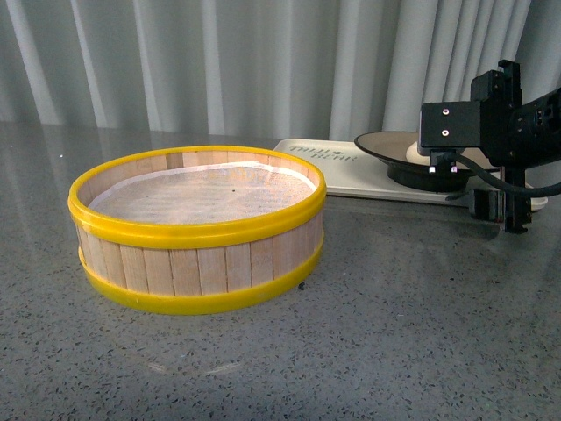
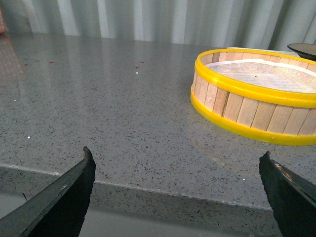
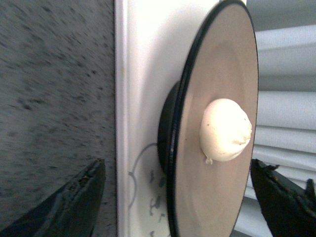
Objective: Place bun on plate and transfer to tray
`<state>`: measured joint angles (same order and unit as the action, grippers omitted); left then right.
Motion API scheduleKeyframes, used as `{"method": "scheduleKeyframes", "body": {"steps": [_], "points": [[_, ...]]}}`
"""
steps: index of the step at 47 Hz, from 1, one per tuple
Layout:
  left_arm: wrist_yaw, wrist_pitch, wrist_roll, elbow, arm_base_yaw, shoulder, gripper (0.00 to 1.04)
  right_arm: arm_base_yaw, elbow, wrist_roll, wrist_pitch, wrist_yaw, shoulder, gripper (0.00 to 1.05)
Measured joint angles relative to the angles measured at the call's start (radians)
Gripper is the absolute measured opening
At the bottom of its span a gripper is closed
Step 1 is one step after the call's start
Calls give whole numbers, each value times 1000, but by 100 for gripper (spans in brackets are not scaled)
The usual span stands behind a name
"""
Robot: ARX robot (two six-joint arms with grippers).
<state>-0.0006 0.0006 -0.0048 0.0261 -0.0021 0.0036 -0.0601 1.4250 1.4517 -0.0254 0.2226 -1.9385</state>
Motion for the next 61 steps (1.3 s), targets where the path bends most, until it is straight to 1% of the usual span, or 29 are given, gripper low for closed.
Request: {"method": "scheduleKeyframes", "body": {"steps": [1, 3, 6, 8, 12, 17, 21, 24, 25, 27, 29, 33, 34, 35, 37, 38, 43, 45, 47, 49, 51, 52, 53, 54, 61], "points": [[0, 0, 0, 0, 0, 0, 98, -3, -23, -20, -2, 11, 20, 90], [0, 0, 0, 0, 0, 0, 98, -10, -63, -51, -11, 29, 58, 98], [0, 0, 0, 0, 0, 0, 98, -19, -114, -110, -24, 52, 126, 96], [0, 0, 0, 0, 0, 0, 98, -21, -149, -155, -43, 64, 179, 96], [0, 0, 0, 0, 0, 0, 98, -10, -226, -299, -92, 74, 332, 96], [0, 0, 0, 0, 0, 0, 98, 43, -333, -529, -184, 65, 525, 96], [0, 0, 0, 0, 0, 0, 98, 117, -467, -837, -230, 13, 716, 96], [0, 0, 0, 0, 0, 0, 98, 163, -563, -1100, -201, 6, 850, 96], [0, 0, 0, 0, 0, 0, 98, 164, -569, -1112, -201, 6, 858, 96], [0, 0, 0, 0, 0, 0, 98, 169, -578, -1204, -200, 6, 879, 96], [1, 0, 0, 0, 0, 0, 98, 170, -578, -1257, -200, 6, 887, 96], [0, 0, 0, 0, 0, 0, 98, 170, -580, -1307, -200, 7, 885, 96], [0, 0, 0, 0, 0, 0, 98, 162, -588, -1336, -201, -23, 885, 93], [0, 0, 0, 0, 0, 0, 98, 154, -608, -1363, -215, -76, 890, 88], [0, 0, 0, 0, 0, 0, 98, 143, -665, -1394, -247, -127, 913, 80], [0, 0, 0, 0, 0, 0, 98, 138, -711, -1405, -270, -137, 936, 73], [0, 0, 0, 0, 0, 0, 98, 126, -872, -1431, -346, -169, 1025, 49], [0, 0, 0, 0, 0, 0, 98, 96, -924, -1435, -367, -217, 1053, 40], [0, 0, 0, 0, 0, 0, 98, 77, -973, -1437, -385, -221, 1078, 31], [0, 0, 0, 0, 0, 0, 98, 61, -1030, -1438, -404, -215, 1109, 20], [0, 0, 0, 0, 0, 0, 98, 60, -1067, -1438, -416, -216, 1132, 11], [0, 0, 0, 0, 0, 0, 98, 60, -1078, -1438, -420, -218, 1139, 8], [0, 0, 0, 0, 0, 0, 98, 60, -1098, -1439, -425, -221, 1153, 3], [0, 0, 0, 0, 0, 0, 98, 60, -1113, -1437, -430, -222, 1164, 1], [0, 0, 0, 0, 0, 0, 98, 60, -1201, -1440, -442, -222, 1238, 2]]}}
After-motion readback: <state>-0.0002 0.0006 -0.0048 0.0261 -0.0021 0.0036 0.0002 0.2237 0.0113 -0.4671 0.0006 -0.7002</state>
